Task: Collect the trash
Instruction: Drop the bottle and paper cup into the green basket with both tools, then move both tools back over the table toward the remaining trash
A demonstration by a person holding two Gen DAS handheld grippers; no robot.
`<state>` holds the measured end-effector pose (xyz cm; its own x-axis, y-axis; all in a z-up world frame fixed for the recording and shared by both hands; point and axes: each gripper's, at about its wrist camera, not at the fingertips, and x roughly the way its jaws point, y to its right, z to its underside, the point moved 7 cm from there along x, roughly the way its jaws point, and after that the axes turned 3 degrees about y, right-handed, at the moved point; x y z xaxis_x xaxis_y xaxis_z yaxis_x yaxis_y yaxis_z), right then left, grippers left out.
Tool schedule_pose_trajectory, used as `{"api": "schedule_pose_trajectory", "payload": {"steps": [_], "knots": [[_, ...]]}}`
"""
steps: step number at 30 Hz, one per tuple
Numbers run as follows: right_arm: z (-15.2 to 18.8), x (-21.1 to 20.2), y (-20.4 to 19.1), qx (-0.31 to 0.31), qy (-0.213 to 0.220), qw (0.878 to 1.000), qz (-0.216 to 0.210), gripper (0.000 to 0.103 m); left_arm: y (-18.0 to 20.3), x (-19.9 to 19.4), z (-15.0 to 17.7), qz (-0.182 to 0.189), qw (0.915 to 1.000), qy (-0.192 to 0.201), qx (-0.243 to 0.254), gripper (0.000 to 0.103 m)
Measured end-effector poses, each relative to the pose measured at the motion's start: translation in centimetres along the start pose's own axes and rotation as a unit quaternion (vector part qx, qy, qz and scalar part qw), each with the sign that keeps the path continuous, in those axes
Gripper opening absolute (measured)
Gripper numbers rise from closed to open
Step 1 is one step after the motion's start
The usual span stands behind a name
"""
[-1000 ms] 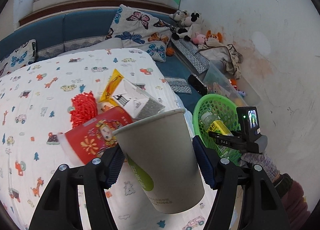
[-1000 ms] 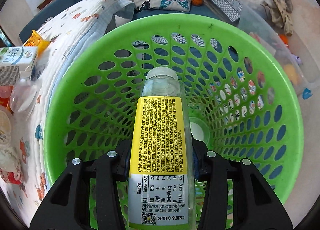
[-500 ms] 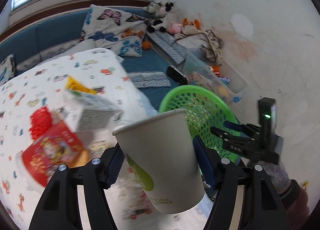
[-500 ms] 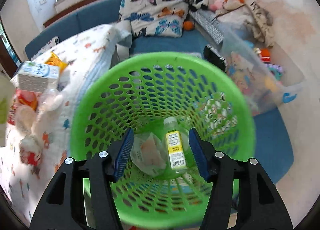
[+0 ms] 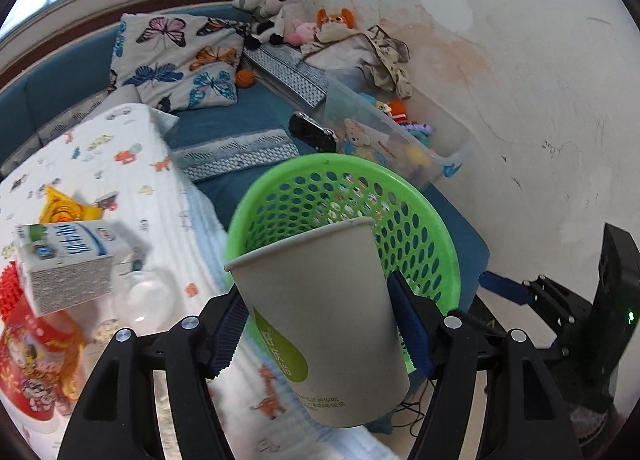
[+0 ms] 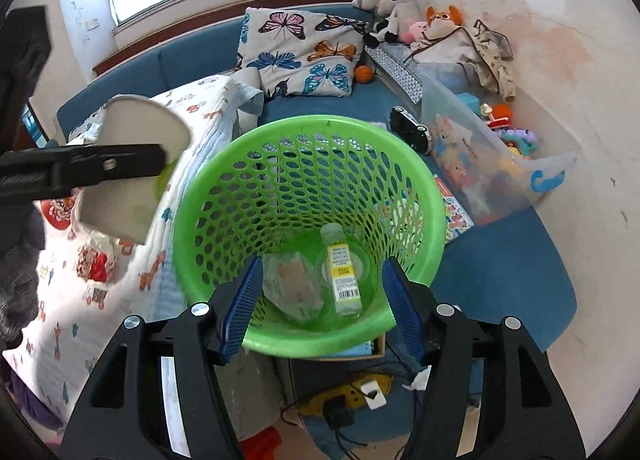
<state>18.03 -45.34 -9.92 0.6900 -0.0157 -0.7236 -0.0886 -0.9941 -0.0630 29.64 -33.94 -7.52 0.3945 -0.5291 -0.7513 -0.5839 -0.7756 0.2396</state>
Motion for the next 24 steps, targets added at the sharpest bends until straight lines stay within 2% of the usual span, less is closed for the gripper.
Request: {"api": "schedule_pose_trajectory", "payload": {"steps": [7,9,12,18,24], "knots": [[1.0,-0.1,0.2,0.008,-0.004,1.000,-0.006,0.063,1.1,1.9,0.0,-0.005,0.9998,-0.013,0.011,0.068],[1.2,-0.1,0.0,0.009,-0.003,1.000,-0.008,0.063,1.2,2.3,0.1,-0.007,0.9998,-0.014,0.016,0.072],[1.4,-0.2,-0.2,0.009,-0.003,1.000,-0.010,0.063,1.3,2.3,0.4,-0.002,0.9997,-0.013,0.019,0.074],[1.5,-0.6,-1.3,0.005,0.001,1.000,-0.020,0.063,0.4,0.2,1.3,-0.007,0.9997,-0.002,0.021,0.075],[1.3,-1.4,-3.6,-0.004,0.012,0.999,-0.037,0.064,-2.1,-3.2,2.5,-0.037,0.9990,0.022,0.012,0.075]]}}
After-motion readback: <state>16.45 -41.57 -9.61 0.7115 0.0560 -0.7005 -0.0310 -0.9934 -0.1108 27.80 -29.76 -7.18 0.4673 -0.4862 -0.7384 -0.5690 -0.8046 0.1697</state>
